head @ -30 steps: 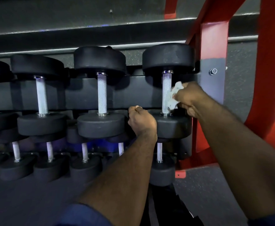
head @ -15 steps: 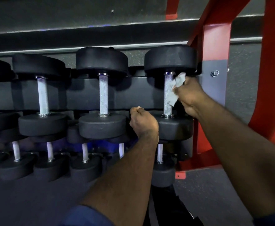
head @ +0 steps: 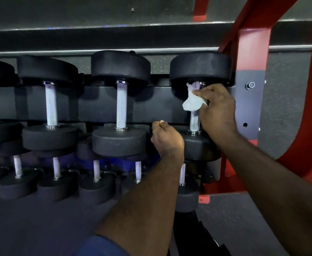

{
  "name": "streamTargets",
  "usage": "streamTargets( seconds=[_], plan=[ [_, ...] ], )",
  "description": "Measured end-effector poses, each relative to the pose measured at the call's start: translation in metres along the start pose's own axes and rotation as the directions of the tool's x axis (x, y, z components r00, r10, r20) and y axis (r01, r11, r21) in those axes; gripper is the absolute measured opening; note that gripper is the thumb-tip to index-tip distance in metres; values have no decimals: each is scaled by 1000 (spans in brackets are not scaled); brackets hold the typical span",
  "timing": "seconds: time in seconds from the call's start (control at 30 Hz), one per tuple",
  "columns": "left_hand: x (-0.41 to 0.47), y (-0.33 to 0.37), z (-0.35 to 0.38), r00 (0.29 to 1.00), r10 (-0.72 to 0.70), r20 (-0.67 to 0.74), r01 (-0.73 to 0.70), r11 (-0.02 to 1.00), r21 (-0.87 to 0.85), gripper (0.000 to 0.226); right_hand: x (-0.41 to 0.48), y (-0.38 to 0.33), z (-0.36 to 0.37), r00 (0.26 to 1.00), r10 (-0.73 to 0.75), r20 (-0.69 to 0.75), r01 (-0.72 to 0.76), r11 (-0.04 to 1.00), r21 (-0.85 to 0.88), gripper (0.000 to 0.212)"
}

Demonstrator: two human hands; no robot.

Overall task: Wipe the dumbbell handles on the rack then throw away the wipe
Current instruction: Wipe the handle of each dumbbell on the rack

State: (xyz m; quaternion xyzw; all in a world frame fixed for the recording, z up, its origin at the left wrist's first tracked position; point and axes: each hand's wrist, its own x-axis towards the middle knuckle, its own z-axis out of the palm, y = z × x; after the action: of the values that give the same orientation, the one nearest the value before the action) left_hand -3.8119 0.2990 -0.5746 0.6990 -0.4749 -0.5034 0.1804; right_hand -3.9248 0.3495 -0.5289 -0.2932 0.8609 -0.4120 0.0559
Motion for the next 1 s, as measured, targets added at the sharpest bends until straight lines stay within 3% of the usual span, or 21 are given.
streamTargets(
  seconds=[0.1,0.27,0.4,0.5,0.57,0.63,0.7,0.77,0.9,1.0],
  plan=[
    [0,0,0,1000,-12,18,13,1000,-7,28,2,-1,4,1000,-24,4,24,999,-42,40],
    [0,0,-1,1000,-9,22,9,1000,-5,26,0,-3,-3,986,19,168,5,990,-141,34],
    [0,-1,0,1000,-3,22,3,1000,0,28,8,-5,-4,999,4,35,-3,1000,-14,52],
    [-2,1,-1,1000,5,24,-5,1000,7,28,-6,-6,-4,998,59,-1,-58,995,86,47],
    [-4,5,-3,1000,3,23,-3,1000,0,28,-19,-4,-7,999,41,34,-41,999,-1,43],
    [-4,5,-3,1000,0,23,-1,1000,5,28,-20,0,-8,984,-98,151,122,981,-152,43],
    [-5,4,-3,1000,1,24,-2,1000,6,28,-8,4,-3,916,-265,302,347,901,-262,39],
    [-4,4,-2,1000,-4,26,4,1000,6,28,4,9,7,841,-346,416,480,832,-279,32],
    [-4,5,-2,999,-13,29,13,1000,6,28,8,4,11,770,-129,625,443,813,-378,22],
    [-4,5,-3,999,-21,29,21,1000,-2,28,7,-10,11,553,-55,832,598,721,-350,17]
  ],
)
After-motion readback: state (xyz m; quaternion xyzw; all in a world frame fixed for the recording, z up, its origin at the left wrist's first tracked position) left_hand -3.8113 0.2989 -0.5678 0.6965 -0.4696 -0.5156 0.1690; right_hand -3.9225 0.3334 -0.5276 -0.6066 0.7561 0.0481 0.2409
